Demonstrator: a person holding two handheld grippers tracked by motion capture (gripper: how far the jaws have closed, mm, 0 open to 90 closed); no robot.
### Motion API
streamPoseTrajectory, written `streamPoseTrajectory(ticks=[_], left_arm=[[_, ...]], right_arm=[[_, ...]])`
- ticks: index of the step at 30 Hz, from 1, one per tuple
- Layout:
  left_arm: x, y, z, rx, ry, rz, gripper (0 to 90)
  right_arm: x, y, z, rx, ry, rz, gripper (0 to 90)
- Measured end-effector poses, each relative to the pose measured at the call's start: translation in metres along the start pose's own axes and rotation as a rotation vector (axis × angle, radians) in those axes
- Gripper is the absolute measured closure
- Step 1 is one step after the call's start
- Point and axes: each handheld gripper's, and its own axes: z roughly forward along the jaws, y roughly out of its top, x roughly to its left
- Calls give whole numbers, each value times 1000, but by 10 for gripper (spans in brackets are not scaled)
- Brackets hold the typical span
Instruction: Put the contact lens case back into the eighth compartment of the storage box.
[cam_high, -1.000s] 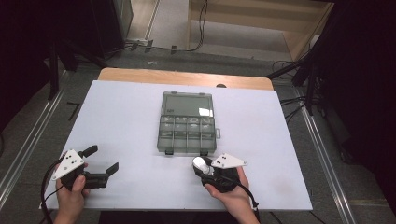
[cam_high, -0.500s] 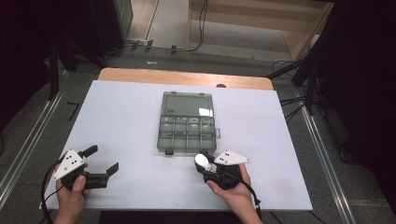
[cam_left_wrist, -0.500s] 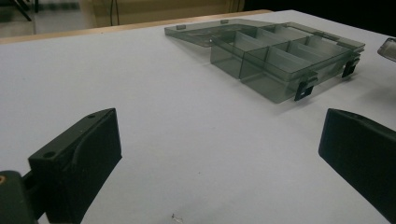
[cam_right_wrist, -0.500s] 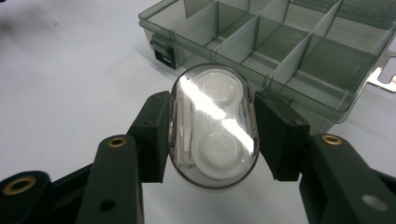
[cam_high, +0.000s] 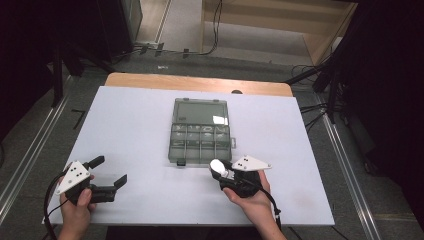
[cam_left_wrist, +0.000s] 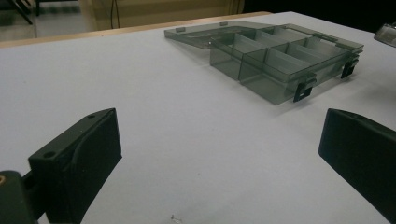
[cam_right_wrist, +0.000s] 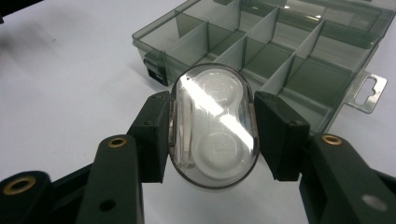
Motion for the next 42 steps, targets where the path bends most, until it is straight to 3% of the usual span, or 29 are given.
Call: streamPoseTrajectory(ticks=[13, 27, 42], left_arm=[[0, 0, 0, -6, -2, -4, 0], [0, 0, 0, -5, -3, -3, 0], [0, 0, 0, -6, -3, 0, 0]], right_arm=[[-4, 18, 2, -31, 1, 8, 476], [-28, 28, 1, -58, -29, 54, 476], [-41, 27, 27, -30, -46, 60, 476]])
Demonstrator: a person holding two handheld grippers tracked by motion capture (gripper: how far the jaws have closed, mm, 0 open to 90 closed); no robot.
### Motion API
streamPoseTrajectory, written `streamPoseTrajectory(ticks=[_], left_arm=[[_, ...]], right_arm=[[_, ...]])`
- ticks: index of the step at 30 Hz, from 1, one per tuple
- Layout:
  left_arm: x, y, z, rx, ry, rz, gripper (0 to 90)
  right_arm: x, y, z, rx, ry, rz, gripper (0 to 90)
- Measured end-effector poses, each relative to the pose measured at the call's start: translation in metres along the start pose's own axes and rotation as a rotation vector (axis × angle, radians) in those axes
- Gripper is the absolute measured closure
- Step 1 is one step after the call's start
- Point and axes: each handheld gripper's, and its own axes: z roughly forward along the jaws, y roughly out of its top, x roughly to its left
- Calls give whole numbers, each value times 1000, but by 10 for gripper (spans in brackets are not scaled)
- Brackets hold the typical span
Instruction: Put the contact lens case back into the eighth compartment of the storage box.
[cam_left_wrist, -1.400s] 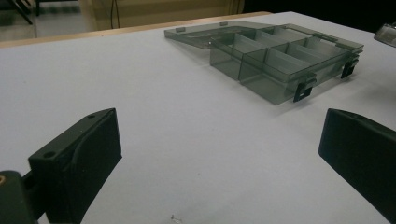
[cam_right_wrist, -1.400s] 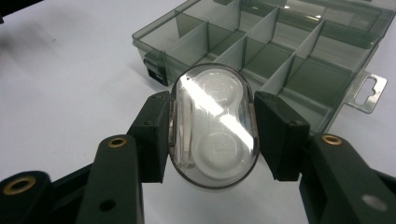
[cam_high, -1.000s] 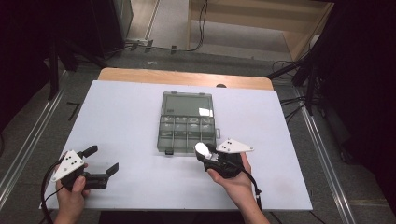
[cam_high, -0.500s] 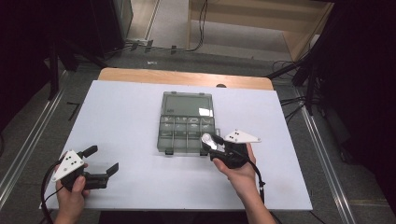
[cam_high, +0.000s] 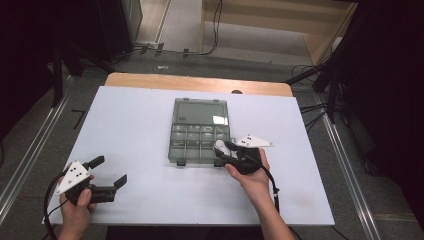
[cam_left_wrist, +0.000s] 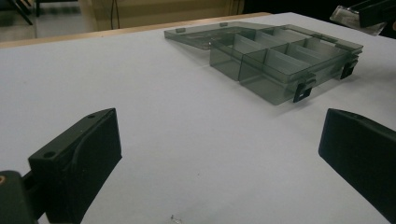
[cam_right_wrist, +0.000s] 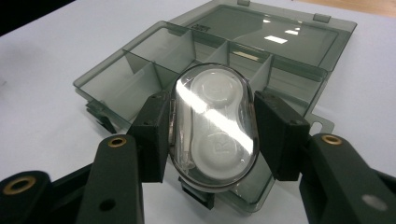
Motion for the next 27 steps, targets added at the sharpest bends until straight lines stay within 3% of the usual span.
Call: streamPoseTrajectory(ticks=[18, 27], left_arm=[[-1, 0, 1, 5, -1, 7, 0], [-2, 0, 1, 5, 0, 9, 0]], right_arm=[[-14, -11, 15, 25, -21, 41, 475], [-18, -11, 17, 35, 18, 53, 457]])
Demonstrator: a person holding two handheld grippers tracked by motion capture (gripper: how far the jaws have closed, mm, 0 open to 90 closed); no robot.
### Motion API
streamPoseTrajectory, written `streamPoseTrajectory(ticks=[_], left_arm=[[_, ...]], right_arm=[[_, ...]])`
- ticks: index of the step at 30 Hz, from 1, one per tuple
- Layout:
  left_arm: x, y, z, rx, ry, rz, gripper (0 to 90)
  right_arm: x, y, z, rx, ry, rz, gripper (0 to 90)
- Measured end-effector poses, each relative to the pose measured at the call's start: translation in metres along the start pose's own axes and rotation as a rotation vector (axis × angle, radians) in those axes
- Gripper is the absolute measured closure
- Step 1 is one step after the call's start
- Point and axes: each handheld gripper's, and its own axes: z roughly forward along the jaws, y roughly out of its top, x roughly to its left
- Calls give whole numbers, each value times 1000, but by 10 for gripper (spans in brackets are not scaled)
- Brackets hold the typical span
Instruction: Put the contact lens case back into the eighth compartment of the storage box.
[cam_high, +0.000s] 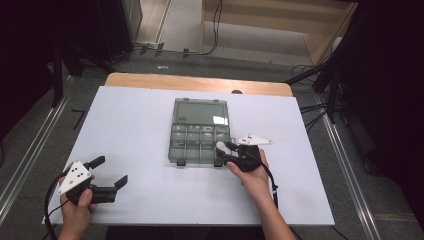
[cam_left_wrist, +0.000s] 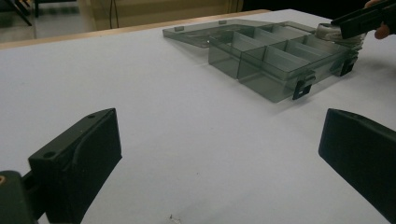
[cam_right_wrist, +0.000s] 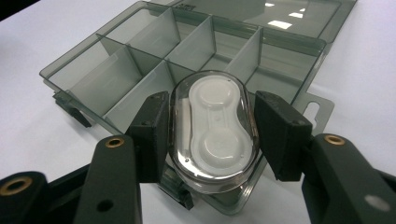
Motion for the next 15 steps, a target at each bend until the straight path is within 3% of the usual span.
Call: streamPoseTrajectory(ticks=[11, 15], left_arm=[[0, 0, 0, 3, -2, 9, 0], [0, 0, 0, 4, -2, 10, 0]], right_arm=[[2, 1, -8, -18, -25, -18, 436], [10, 2, -14, -65, -41, -64, 468]])
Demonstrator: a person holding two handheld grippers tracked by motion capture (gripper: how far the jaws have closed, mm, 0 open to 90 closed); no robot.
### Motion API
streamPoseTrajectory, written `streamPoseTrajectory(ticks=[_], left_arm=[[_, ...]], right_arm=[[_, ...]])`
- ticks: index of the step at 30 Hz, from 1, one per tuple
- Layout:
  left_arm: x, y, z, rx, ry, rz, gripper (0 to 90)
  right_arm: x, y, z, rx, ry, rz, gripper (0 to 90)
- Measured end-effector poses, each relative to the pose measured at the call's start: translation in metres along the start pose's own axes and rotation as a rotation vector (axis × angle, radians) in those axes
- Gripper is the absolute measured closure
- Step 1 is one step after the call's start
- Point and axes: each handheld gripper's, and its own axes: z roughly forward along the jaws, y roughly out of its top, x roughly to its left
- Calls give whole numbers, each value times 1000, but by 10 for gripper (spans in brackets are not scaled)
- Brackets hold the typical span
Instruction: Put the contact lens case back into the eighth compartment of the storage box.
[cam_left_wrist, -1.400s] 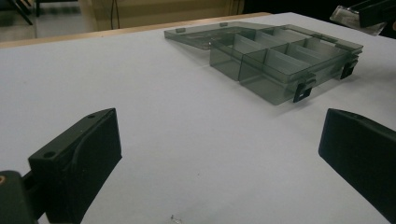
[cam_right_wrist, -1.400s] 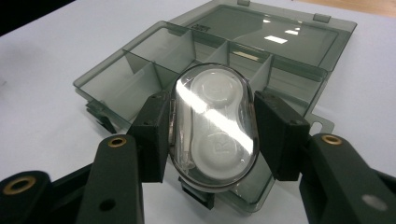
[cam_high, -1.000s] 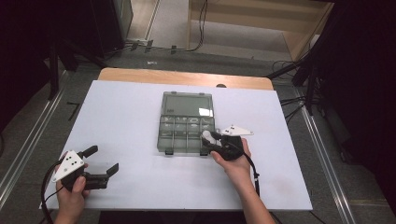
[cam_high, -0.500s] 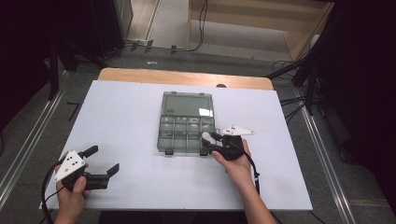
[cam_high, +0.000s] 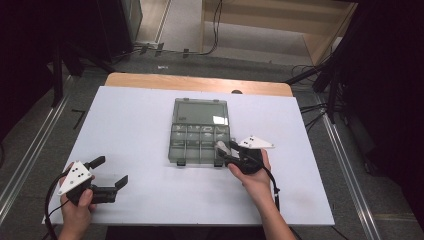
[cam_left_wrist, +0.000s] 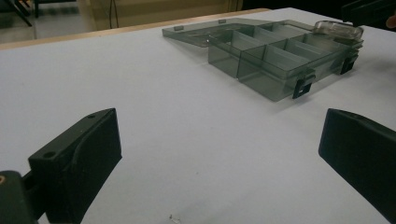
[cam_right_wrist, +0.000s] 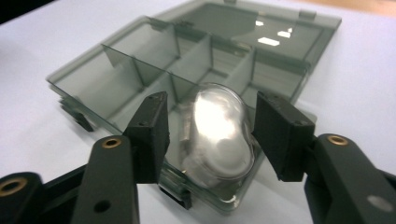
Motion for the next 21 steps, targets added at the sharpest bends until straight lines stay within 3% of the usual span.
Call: streamPoseTrajectory(ticks=[4, 13, 18, 21], left_arm=[[0, 0, 0, 1, 1, 3, 0], [-1, 0, 0, 8, 1, 8, 0], [-1, 0, 1, 9, 2, 8, 0], [-1, 0, 1, 7, 1, 6, 0]], right_arm=[[6, 0, 0, 6, -8, -31, 509], [3, -6, 13, 59, -28, 3, 610], [8, -7, 19, 61, -44, 12, 602], [10, -7, 23, 79, -84, -2, 601]])
